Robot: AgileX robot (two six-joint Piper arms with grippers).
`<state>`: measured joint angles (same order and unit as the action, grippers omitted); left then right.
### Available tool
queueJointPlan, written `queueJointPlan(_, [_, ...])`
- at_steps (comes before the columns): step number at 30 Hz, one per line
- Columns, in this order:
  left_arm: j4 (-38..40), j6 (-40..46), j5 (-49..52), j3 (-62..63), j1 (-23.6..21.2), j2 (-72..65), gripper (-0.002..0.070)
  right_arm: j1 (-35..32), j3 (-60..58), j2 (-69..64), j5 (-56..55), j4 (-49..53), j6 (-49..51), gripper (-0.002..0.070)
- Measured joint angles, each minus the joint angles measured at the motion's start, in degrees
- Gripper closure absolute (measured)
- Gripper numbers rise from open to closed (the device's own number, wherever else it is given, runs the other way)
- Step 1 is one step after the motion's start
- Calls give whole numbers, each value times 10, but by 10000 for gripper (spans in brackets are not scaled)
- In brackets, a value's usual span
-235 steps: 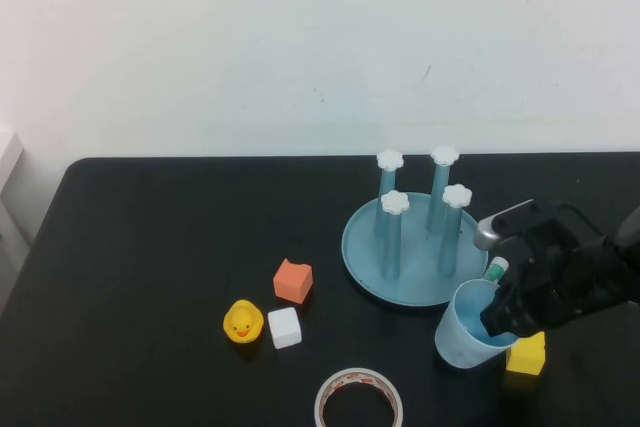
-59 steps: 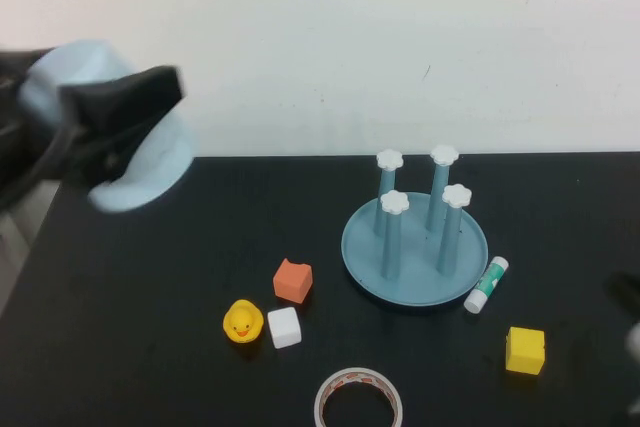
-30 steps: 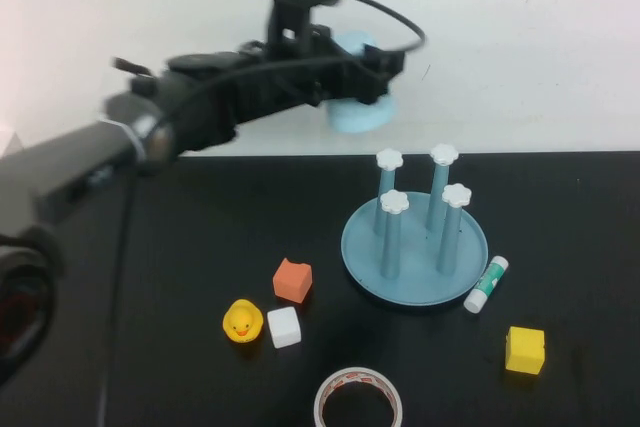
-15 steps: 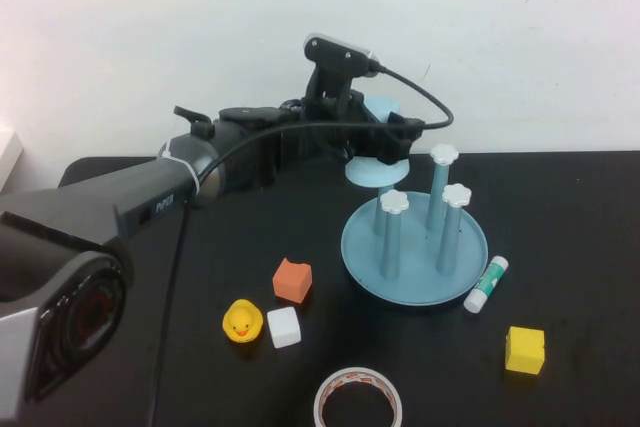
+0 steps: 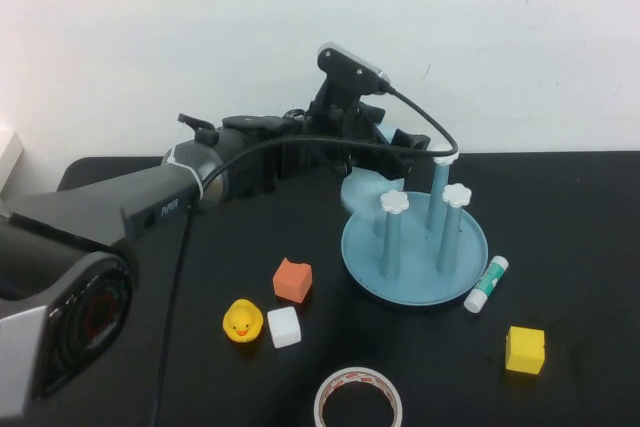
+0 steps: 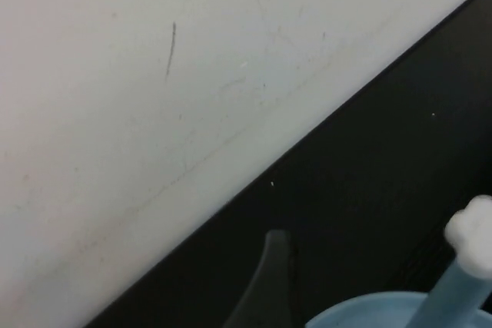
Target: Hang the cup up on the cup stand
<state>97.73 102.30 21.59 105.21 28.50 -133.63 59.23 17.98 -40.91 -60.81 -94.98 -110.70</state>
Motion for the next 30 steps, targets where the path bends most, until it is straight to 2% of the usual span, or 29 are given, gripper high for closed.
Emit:
queueJointPlan(7, [-4,6,-10,0,0,45,90,0,0,0,31,14,27,678])
queueJointPlan(9, [-17,-4,-11,0,0,72,118,0,0,0,52,18,32,678])
queueJointPlan(12, [-62,-49,-10,0,0,118,204,0,0,0,87,22,34,678])
queueJointPlan(15, [-154,-116,10,0,0,175,333,0,0,0,140,23,36,678])
queueJointPlan(18, [-292,-190,70,0,0,246,475,0,0,0,233,30,45,678])
queueJointPlan(21, [-421,-252,168,1,0,319,604,0,0,0,415,54,49,678])
queueJointPlan(25, [-548,-351,310,3,0,393,661,0,7,-13,705,144,119,678])
queueJointPlan(30, [-739,-499,406,2,0,490,673,0,41,-30,868,392,404,678])
